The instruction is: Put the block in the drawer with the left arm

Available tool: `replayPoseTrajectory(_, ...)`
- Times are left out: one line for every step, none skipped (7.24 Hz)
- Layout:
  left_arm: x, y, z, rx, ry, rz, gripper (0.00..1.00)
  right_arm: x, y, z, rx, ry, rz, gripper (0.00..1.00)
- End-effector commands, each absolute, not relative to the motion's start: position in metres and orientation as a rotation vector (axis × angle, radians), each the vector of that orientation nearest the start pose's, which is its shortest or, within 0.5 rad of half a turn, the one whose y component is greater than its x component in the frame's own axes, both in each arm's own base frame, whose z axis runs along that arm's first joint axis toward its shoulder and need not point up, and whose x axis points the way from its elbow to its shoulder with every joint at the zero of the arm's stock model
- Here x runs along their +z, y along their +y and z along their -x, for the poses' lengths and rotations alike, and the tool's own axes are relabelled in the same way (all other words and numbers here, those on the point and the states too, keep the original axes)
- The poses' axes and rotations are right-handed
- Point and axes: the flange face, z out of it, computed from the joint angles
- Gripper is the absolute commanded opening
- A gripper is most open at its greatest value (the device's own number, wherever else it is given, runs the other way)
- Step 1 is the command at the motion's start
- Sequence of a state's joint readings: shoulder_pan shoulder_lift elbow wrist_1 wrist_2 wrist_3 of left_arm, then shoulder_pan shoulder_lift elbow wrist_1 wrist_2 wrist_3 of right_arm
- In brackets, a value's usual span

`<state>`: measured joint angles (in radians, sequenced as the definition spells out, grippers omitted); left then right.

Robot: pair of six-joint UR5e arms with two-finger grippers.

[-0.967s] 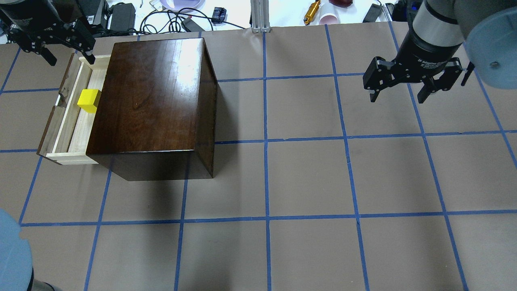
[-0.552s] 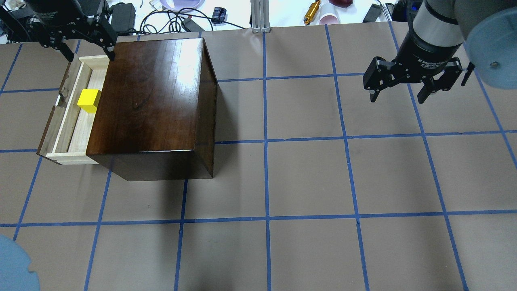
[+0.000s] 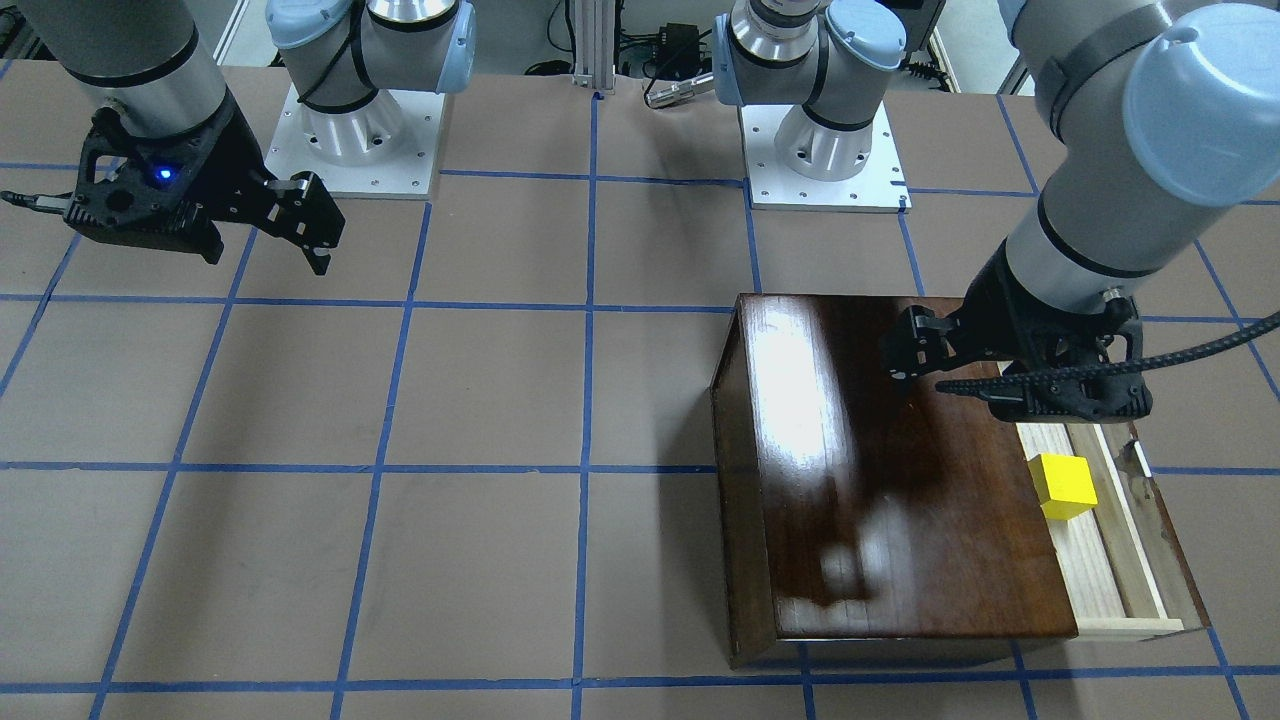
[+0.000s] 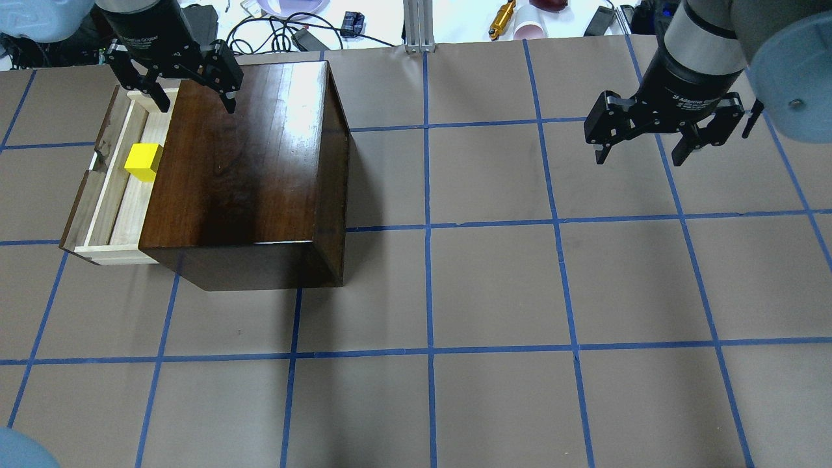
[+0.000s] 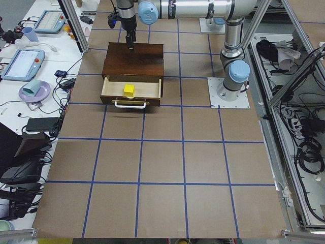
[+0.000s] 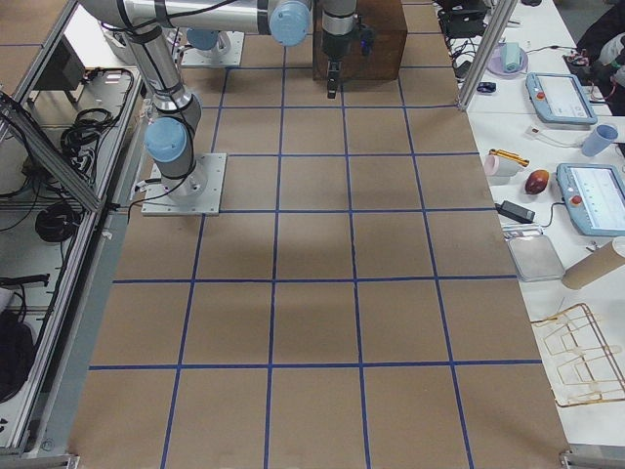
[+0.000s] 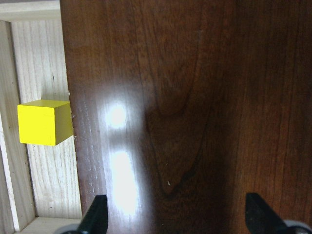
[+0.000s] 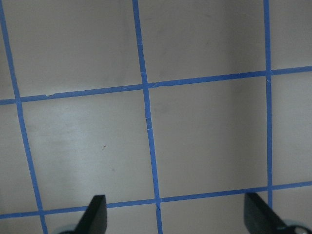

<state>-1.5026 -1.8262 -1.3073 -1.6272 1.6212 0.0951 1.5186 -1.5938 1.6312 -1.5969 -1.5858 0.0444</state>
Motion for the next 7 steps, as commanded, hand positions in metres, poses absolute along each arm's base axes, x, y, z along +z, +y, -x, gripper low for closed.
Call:
replayPoseTrajectory(0.464, -0.578, 0.109, 0.134, 3.152, -0.026, 1.00, 0.472, -0.487, -0.107, 0.017, 3.153, -0.152, 1.00)
replayPoseTrajectory(0.456, -0.565, 0.116, 0.161, 3.149, -0.026, 1.00, 0.472, -0.487, -0.107, 0.017, 3.153, -0.152, 1.00)
replayPoseTrajectory(0.458, -0.561, 0.117, 0.159, 3.149, -0.028, 1.00, 0.472, -0.487, -0.107, 0.019, 3.153, -0.152, 1.00)
replayPoseTrajectory(0.464, -0.559, 0.110, 0.140, 3.146, -0.019, 1.00, 0.472, -0.487, -0.106, 0.019, 3.153, -0.155, 1.00)
replayPoseTrajectory(0.464, -0.556, 0.110, 0.144, 3.144, -0.019, 1.00, 0.472, -0.487, -0.107, 0.017, 3.153, -0.152, 1.00)
replayPoseTrajectory(0.461, -0.554, 0.113, 0.154, 3.151, -0.019, 1.00, 0.472, -0.487, -0.107, 0.019, 3.153, -0.152, 1.00)
replayPoseTrajectory(0.461, -0.554, 0.113, 0.154, 3.148, -0.021, 1.00, 0.472, -0.487, -0.107, 0.017, 3.153, -0.152, 1.00)
